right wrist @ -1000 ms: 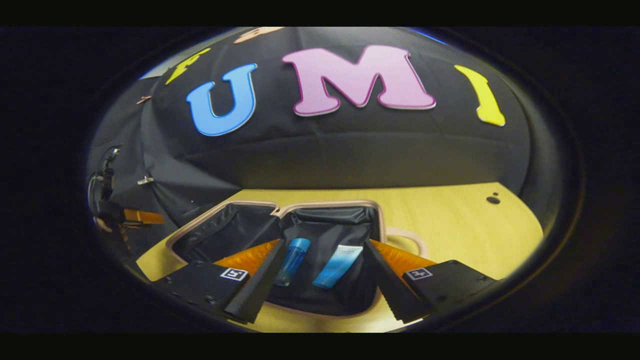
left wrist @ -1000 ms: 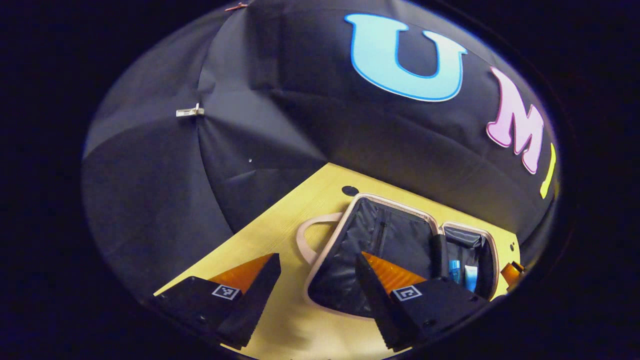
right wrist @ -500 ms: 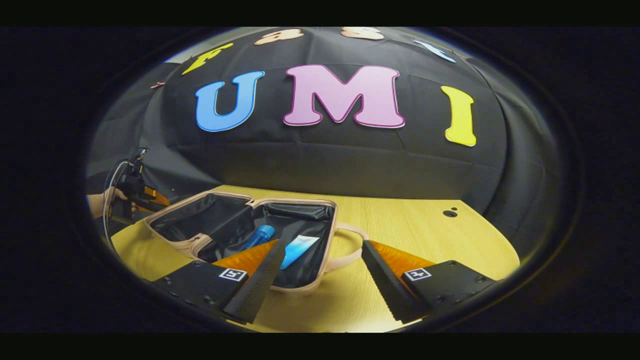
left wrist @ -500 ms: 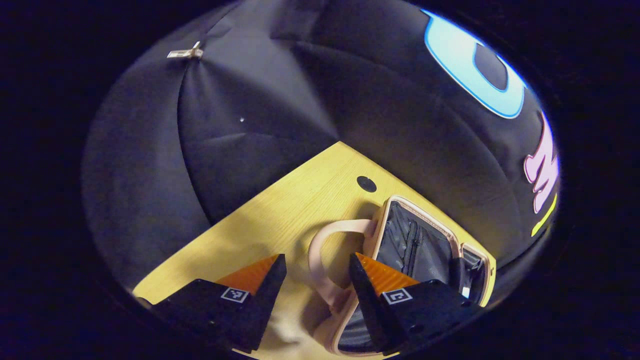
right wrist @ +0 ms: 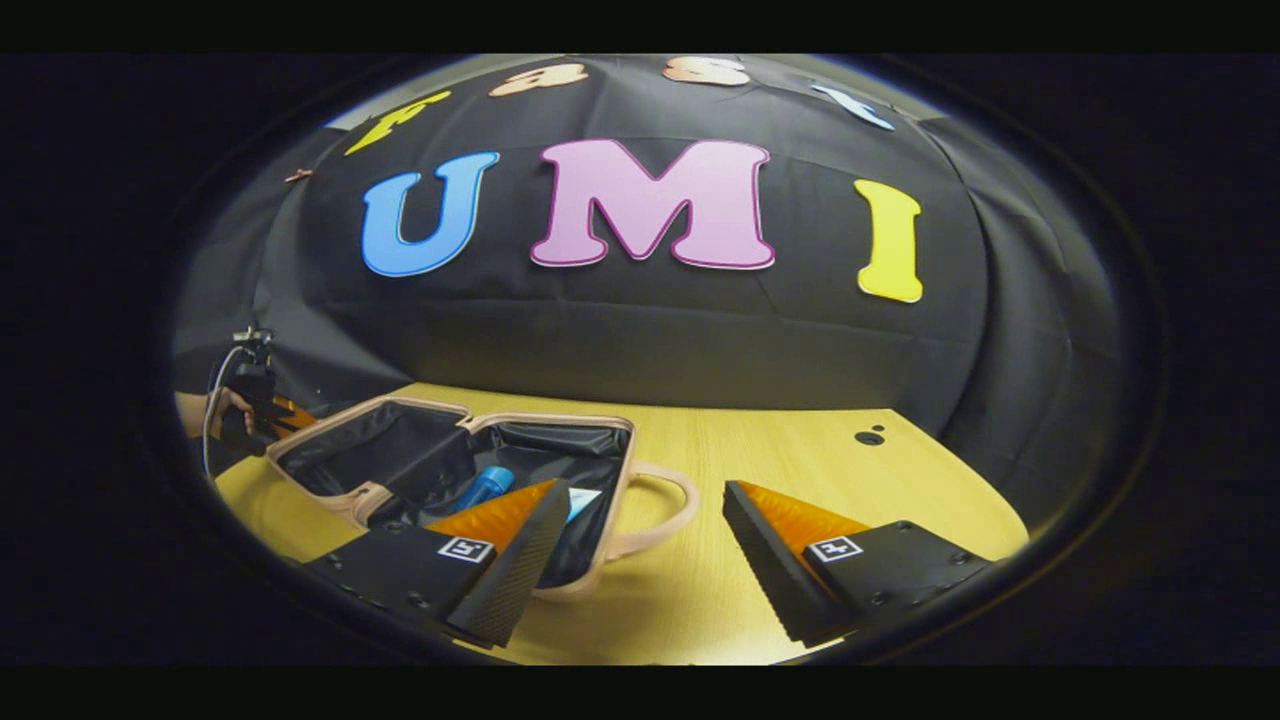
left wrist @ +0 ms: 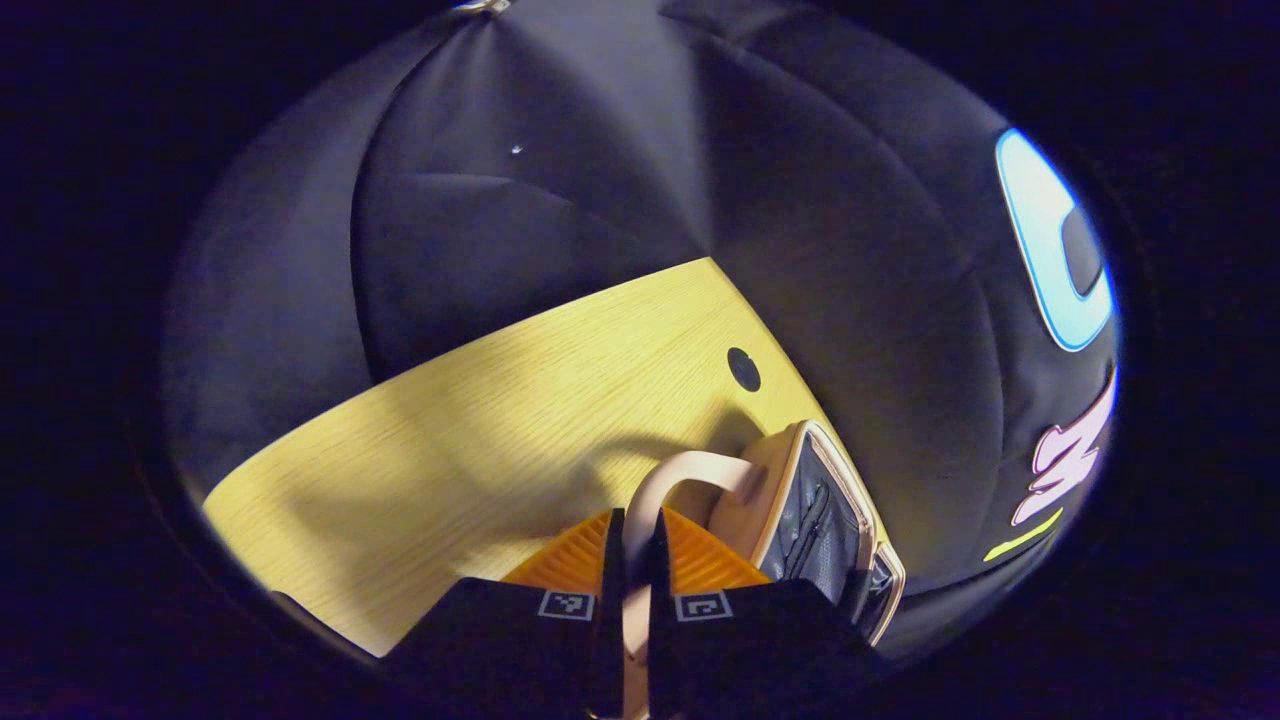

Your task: First open the suitcase, pack the skin care products into it, and then close the suitcase.

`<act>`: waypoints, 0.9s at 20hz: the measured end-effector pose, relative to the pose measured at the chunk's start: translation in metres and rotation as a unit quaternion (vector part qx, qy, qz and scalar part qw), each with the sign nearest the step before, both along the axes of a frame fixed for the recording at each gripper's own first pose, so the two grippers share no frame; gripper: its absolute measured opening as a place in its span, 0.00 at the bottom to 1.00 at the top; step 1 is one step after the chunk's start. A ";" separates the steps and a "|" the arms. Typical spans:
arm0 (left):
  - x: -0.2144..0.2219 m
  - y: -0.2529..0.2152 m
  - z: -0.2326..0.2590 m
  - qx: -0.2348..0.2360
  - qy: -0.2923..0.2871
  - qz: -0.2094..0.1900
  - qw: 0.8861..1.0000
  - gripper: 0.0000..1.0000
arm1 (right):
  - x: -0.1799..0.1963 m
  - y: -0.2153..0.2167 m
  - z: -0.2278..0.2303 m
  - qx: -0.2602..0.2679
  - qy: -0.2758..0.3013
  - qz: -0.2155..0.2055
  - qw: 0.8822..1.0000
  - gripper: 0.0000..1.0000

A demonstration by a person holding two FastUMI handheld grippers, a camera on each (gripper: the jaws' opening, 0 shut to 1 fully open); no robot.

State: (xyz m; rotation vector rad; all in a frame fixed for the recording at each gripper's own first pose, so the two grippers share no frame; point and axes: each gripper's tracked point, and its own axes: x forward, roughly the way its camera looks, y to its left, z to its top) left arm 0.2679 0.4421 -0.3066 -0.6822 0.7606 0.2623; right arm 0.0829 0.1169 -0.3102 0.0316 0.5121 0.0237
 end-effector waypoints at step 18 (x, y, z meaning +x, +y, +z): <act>-0.041 -0.336 0.274 0.226 -0.150 -0.242 0.932 0.06 | 0.013 -0.072 0.059 0.023 0.014 -0.021 0.999 0.97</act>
